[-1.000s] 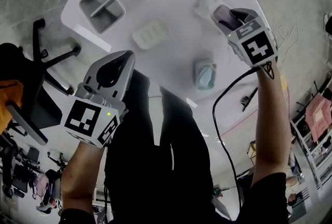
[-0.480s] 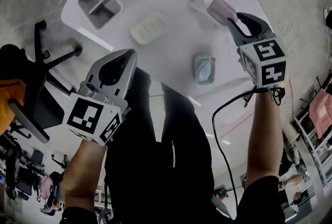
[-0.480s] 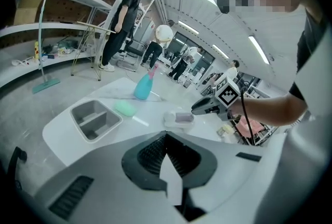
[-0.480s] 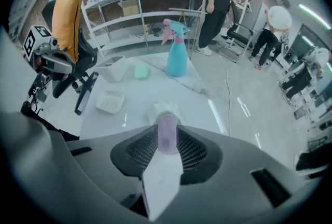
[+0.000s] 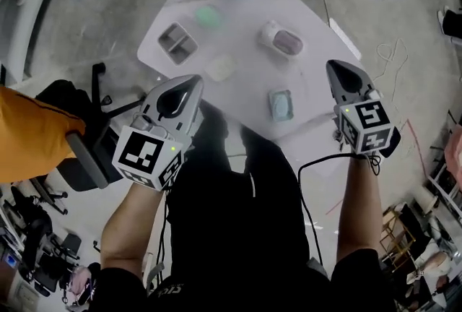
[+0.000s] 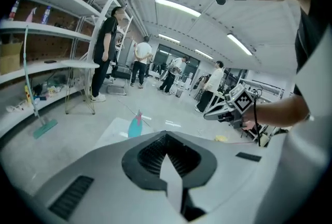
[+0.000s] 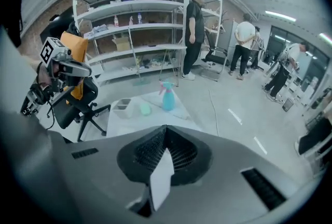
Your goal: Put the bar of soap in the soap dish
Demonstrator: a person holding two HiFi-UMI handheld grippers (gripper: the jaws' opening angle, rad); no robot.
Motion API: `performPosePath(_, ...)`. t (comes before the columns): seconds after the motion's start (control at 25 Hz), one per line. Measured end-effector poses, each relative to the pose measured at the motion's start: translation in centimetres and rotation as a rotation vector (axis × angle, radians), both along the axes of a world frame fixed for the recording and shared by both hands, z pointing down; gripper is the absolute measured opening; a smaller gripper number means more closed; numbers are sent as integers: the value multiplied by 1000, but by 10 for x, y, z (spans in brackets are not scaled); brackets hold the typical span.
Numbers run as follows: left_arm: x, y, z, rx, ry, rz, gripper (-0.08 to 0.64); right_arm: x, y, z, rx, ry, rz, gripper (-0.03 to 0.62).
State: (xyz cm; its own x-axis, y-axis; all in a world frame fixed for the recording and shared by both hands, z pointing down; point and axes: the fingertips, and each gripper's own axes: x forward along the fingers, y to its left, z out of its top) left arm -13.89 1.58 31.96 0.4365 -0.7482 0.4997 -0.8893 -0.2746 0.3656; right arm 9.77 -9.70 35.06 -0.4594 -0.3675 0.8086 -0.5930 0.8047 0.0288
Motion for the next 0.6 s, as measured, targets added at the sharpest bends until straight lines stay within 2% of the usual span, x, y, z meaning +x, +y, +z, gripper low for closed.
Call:
performPosePath(0.08, -5, -3, -30, 30, -16, -4, 9, -7, 14, -32, -3, -42, -8, 17)
performPosePath(0.2, -8, -7, -75, 68, -24, -23, 9, -25, 39, -77, -38, -154, 15, 17)
performPosePath(0.36, -5, -7, -126, 129, -23, -35, 9, -46, 65, -132, -26, -281, 43, 17)
performPosePath(0.6, 20, 7, -191, 216, -39, -23, 9, -45, 96, -204, -14, -457, 23, 17)
